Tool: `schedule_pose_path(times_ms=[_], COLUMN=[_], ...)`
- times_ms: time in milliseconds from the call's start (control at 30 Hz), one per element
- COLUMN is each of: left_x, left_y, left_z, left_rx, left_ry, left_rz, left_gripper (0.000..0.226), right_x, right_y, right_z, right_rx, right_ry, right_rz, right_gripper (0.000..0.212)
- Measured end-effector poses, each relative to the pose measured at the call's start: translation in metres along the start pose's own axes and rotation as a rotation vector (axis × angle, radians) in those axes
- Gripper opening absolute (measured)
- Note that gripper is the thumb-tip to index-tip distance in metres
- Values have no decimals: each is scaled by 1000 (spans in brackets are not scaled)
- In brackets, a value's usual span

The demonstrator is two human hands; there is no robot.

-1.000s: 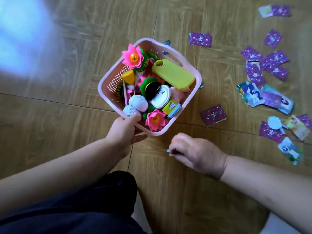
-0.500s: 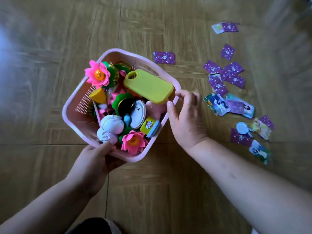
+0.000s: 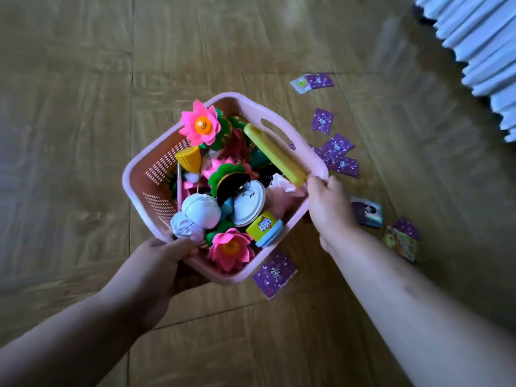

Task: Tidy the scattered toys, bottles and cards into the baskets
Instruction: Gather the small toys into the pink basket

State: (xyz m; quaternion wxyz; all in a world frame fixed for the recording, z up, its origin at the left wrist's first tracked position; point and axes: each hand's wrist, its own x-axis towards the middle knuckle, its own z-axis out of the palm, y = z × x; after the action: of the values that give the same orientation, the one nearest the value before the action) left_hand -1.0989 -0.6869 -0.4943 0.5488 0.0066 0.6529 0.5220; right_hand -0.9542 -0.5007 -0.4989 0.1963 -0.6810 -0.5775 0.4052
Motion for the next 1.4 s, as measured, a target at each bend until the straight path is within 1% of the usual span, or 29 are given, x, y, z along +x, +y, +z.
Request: schedule_pose_path(times_ms=[100, 200, 267, 333, 367, 400, 433, 467, 500, 533, 567, 600, 633, 667, 733, 767, 867, 967, 1033, 1167, 1200, 1300, 1400], left_x=[11, 19, 20, 21, 21, 25, 28, 29, 30, 30, 29, 28, 19, 11, -5, -13, -50, -92, -123, -186, -200, -244, -284], left_y=[7, 3, -4, -12, -15, -22, -30, -35, -45, -55, -59, -56, -56, -53, -45, -41, -17, 14, 37, 86, 97, 131, 164], left_z=[5, 4, 6, 15, 20, 24, 26, 25, 22, 24, 34, 47, 59, 72, 92, 99, 113, 123, 128, 135, 135, 133, 128], left_rx=[27, 33, 26, 40, 45, 51, 31, -12, 3, 9, -7, -3, -11, -12, 6, 10, 70, 149, 169, 210, 225, 273, 354], left_ry=[32, 86, 54, 6, 3, 19, 40, 42, 51, 71, 102, 96, 51, 25, 24, 25, 42, 34, 34, 44, 42, 27, 29], left_rz=[19, 13, 26, -7, -39, -75, -92, -77, -46, -45, -62, -85, -60, -44, -28, -30, -66, -91, -116, -188, -200, -227, -229], left_gripper=[17, 17, 18, 54, 64, 57, 34, 21, 38, 46, 41, 29, 22, 25, 41, 43, 31, 29, 28, 22, 21, 22, 20], right_x=[8, 7, 5, 6, 7, 11, 15, 16, 18, 19, 19, 20, 18, 17, 12, 8, -16, -44, -64, -98, -106, -130, -152], right_y=[3, 13, 22, 33, 37, 42, 49, 52, 53, 55, 58, 59, 62, 62, 60, 58, 40, 17, 0, -46, -56, -91, -119], right_z=[5, 11, 14, 13, 13, 12, 9, 5, 2, -2, -9, -15, -24, -34, -55, -67, -106, -145, -174, -237, -250, -290, -324], right_rx=[62, 88, 135, 189, 205, 213, 211, 205, 206, 209, 207, 206, 194, 188, 183, 185, 211, 207, 179, 80, 54, -31, -111], right_ry=[-23, -57, -91, -134, -138, -125, -99, -71, -37, -3, 19, 38, 52, 68, 108, 131, 182, 206, 196, 116, 100, 42, -71], right_rz=[19, 55, 69, 48, 41, 51, 62, 61, 48, 37, 32, 31, 48, 69, 114, 132, 163, 201, 224, 300, 314, 320, 376], right_gripper=[33, 40, 43, 37, 30, 22, 18, 18, 21, 24, 25, 25, 25, 25, 27, 29, 36, 51, 47, 20, 17, 20, 15])
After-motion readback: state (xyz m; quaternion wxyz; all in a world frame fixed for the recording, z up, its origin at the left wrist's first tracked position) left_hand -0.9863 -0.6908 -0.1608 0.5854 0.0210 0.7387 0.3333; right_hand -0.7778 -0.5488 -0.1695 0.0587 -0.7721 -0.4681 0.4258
